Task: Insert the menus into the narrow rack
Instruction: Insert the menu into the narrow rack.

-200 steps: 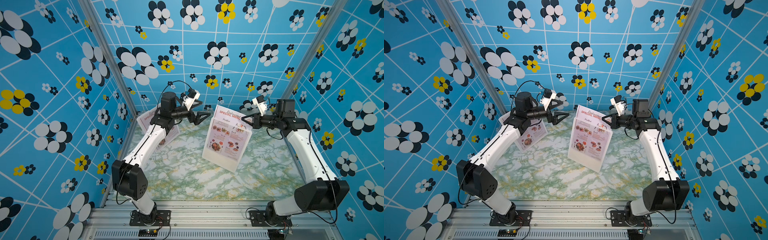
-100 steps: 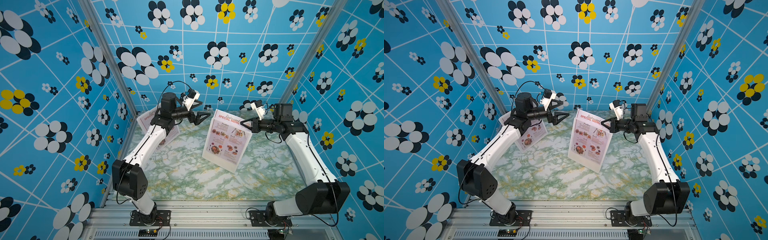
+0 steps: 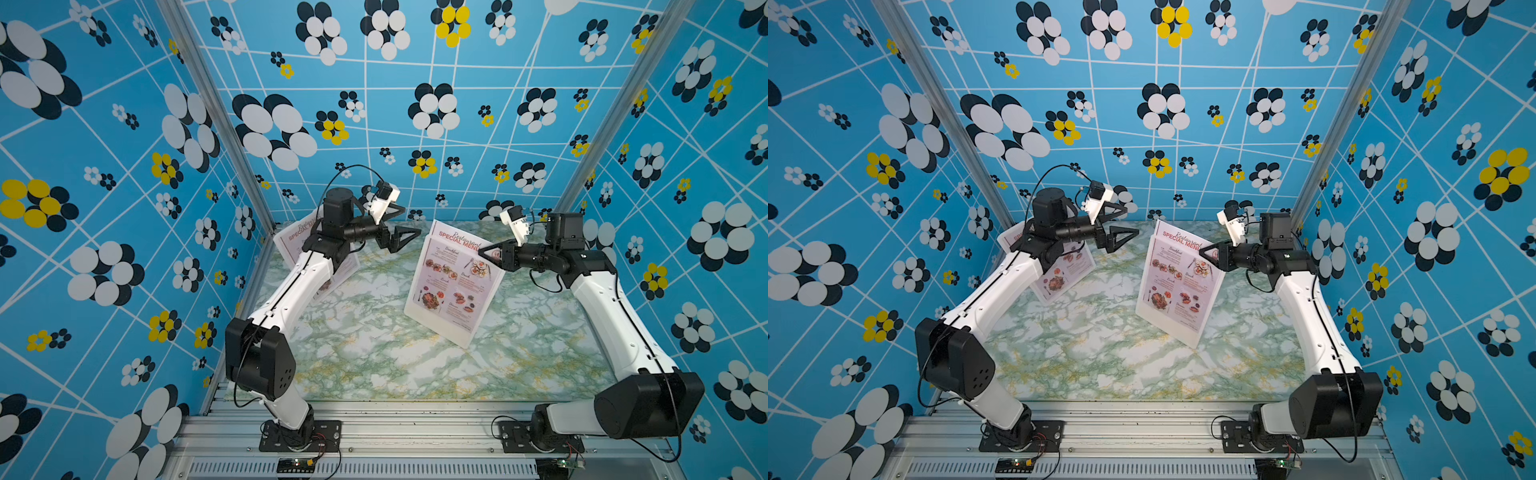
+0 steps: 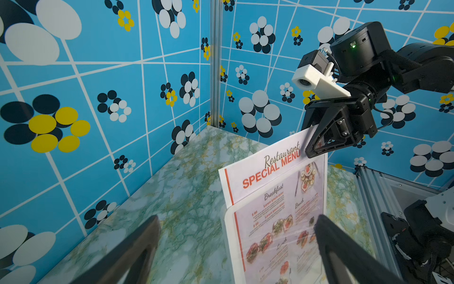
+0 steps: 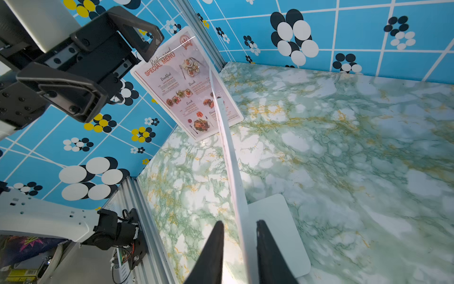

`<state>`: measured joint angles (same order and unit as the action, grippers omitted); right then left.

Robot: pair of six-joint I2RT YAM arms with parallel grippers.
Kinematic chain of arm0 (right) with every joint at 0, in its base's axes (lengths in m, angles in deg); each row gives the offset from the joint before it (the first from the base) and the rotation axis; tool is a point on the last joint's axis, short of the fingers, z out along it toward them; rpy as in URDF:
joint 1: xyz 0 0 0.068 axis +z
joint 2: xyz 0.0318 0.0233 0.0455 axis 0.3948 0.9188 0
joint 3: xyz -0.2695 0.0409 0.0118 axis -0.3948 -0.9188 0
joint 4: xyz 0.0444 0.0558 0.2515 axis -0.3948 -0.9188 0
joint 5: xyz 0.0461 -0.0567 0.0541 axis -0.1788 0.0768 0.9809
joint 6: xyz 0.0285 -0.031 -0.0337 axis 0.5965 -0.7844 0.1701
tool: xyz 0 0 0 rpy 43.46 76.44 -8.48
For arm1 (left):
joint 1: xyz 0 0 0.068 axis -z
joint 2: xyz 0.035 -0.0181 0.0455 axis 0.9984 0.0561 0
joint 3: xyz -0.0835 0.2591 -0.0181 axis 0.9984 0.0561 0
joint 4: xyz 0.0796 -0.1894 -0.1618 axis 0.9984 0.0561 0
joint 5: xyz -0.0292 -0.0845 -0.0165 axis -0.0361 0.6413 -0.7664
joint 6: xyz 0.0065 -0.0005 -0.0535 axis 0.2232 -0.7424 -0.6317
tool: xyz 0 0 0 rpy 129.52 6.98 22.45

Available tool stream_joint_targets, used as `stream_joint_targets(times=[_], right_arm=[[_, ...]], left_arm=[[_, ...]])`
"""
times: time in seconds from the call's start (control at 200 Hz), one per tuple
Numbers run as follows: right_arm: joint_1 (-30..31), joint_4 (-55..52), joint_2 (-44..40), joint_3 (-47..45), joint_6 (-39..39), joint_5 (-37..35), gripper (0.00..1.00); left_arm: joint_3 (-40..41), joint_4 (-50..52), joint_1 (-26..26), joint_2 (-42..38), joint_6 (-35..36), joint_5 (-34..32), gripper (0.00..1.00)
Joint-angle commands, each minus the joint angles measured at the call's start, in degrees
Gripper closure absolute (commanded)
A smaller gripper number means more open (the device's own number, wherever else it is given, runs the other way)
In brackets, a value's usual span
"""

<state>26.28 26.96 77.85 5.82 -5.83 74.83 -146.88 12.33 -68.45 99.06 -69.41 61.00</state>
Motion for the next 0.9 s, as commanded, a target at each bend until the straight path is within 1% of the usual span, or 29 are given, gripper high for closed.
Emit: stream_joint_targets(times=[0.0,0.075,0.095,0.28,0.345,0.525,0.894], right_arm=[[0.4,-0.6,-0.5,1.5,-0.2,-1.2,0.69],[0.4,-1.5,0.1,2.8,-0.5,-1.0,0.69],[0.5,-1.7,0.3,3.1,-0.6,-0.9,0.71],[0.8,-3.2,1.6,4.2,-1.5,-0.9,0.92],[1.1,-3.0,1.4,3.4,-1.5,-0.9,0.95],[1.4,-2.2,0.1,0.7,-1.3,-1.7,0.99],[2.3,-1.4,-1.7,-2.1,-0.5,-3.1,0.98]], left_arm=[[0.0,-1.2,-0.4,-1.1,-0.5,0.9,0.01],[0.0,-1.1,-0.4,-1.3,-0.5,0.9,0.01],[0.0,-1.3,-0.4,-1.4,-0.5,0.9,0.01],[0.7,-1.9,-0.4,-1.8,-0.9,0.8,0.01],[1.0,-2.0,-0.4,-1.9,-0.9,0.8,0.01],[1.3,-2.2,-0.5,-2.1,-1.1,0.8,0.01],[2.5,-2.9,-0.3,-2.5,-1.5,0.9,0.01]])
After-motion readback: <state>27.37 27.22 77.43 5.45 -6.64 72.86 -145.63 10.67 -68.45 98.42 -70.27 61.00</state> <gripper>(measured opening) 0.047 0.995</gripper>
